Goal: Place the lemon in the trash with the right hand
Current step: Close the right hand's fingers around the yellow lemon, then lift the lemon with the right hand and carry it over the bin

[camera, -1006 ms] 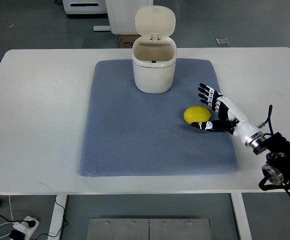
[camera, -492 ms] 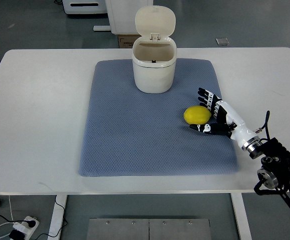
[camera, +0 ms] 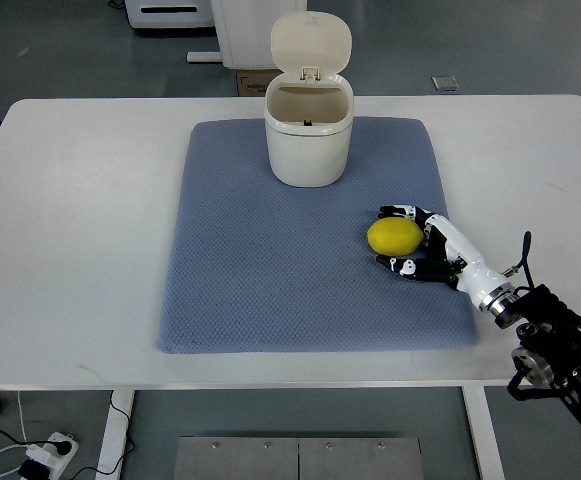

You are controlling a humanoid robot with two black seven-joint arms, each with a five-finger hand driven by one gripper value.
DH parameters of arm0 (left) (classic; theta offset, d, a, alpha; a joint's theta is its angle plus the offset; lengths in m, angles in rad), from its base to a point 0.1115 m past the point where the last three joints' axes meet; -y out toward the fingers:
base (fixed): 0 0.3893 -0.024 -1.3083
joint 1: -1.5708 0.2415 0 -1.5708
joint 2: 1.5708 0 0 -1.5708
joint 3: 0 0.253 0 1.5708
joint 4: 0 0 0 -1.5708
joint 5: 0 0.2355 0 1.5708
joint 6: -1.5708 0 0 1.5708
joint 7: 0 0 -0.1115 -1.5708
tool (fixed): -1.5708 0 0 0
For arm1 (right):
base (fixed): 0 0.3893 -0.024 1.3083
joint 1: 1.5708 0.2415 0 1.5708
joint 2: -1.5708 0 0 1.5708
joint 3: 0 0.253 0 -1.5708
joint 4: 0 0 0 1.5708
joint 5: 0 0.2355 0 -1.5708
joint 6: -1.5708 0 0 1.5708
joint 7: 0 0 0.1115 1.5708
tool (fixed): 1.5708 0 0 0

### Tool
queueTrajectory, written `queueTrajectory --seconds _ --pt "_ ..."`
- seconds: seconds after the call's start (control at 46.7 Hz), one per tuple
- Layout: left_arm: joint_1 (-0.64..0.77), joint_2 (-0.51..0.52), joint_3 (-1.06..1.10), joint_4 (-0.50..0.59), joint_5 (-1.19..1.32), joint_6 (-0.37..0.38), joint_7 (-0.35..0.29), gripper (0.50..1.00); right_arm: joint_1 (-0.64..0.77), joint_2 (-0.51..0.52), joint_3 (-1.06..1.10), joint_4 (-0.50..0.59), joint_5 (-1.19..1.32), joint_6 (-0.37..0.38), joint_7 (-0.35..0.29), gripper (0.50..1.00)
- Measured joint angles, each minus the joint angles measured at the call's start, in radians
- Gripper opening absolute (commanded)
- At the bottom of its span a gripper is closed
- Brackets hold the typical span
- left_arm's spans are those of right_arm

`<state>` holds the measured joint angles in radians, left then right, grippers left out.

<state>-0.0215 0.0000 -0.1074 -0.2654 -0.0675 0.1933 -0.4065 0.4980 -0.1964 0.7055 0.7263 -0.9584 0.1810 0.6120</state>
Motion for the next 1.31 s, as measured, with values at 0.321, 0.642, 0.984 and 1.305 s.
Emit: queueTrajectory --seconds 0.321,0.642,0.984,1.305 --pt "0.000 0.000 0.000 0.000 0.000 0.000 0.000 1.000 0.004 -0.003 -0.003 -0.001 0.000 -0.003 -0.001 0.500" --pt "0.000 0.000 0.000 0.000 0.000 0.000 0.000 1.000 0.040 -0.024 0.013 0.014 0.004 -0.005 -0.124 0.500" --pt "0.000 0.000 0.000 0.000 0.000 0.000 0.000 1.000 0.161 -0.118 0.047 0.049 0.010 -0.003 -0.184 0.500" --pt "0.000 0.000 0.000 0.000 0.000 0.000 0.000 1.000 0.320 -0.134 0.048 0.061 0.012 -0.007 -0.298 0.500"
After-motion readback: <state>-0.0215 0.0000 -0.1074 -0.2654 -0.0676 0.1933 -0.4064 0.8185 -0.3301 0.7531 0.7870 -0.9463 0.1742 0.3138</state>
